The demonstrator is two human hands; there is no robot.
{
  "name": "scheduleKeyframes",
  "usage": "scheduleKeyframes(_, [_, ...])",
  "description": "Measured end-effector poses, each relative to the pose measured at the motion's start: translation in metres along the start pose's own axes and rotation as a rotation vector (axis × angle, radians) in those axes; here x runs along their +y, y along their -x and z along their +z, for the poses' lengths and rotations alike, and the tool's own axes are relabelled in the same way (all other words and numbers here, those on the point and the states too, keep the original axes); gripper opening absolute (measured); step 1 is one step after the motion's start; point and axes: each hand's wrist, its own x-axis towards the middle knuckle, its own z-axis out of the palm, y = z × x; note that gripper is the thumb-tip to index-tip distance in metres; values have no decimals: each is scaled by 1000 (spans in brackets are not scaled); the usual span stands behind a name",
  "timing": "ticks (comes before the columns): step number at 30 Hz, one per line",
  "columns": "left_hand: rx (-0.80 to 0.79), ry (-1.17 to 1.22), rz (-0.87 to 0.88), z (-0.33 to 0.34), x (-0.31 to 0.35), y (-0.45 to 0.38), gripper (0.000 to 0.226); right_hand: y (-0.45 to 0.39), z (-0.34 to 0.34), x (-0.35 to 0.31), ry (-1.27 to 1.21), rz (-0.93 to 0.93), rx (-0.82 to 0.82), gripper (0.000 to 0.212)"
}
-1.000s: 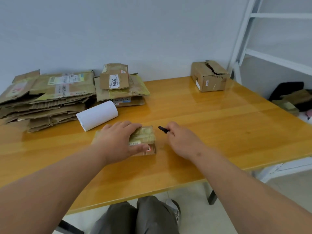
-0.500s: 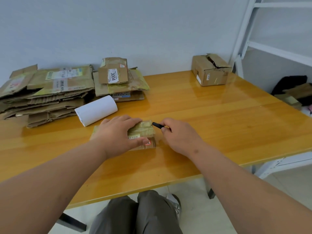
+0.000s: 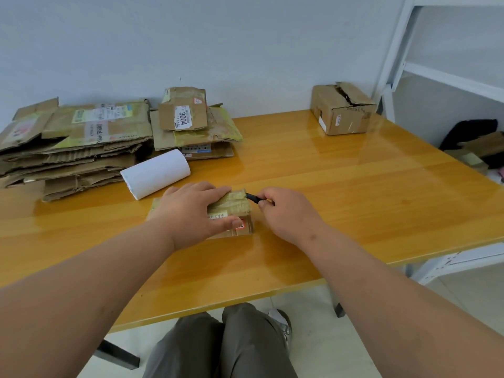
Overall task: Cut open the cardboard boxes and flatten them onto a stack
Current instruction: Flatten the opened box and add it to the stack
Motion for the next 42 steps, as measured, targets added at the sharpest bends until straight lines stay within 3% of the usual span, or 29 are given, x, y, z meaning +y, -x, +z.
scheduleKeyframes(14, [-83,20,10,-6,-2,2,98,11,-24,-6,257,-103,-120,34])
scheduleKeyframes(22, [-118,14,-17,-9,-3,-6,97,31,-27,-4,328,-85,-191,26])
scheduleKeyframes(26, [-185,120,30,-16,-12,-8,111,27,-36,7,205,32,-118,19])
scheduleKeyframes(30, [-200,196,-2,-36,-31,-5,127,15,-39,5,194,27,-26,14])
scheduleKeyframes(33, [-212,191,-100,-40,-62,7,111,6,-39,-6,297,-47,17,16])
scheduleKeyframes(37, [-275,476,-207,-26,-92,29,91,-4,-38,-41,394,-221,44,20])
scheduleKeyframes(42, [-169,759,-238,-8,-99,34,82,-22,-13,-96,537,-475,69,26])
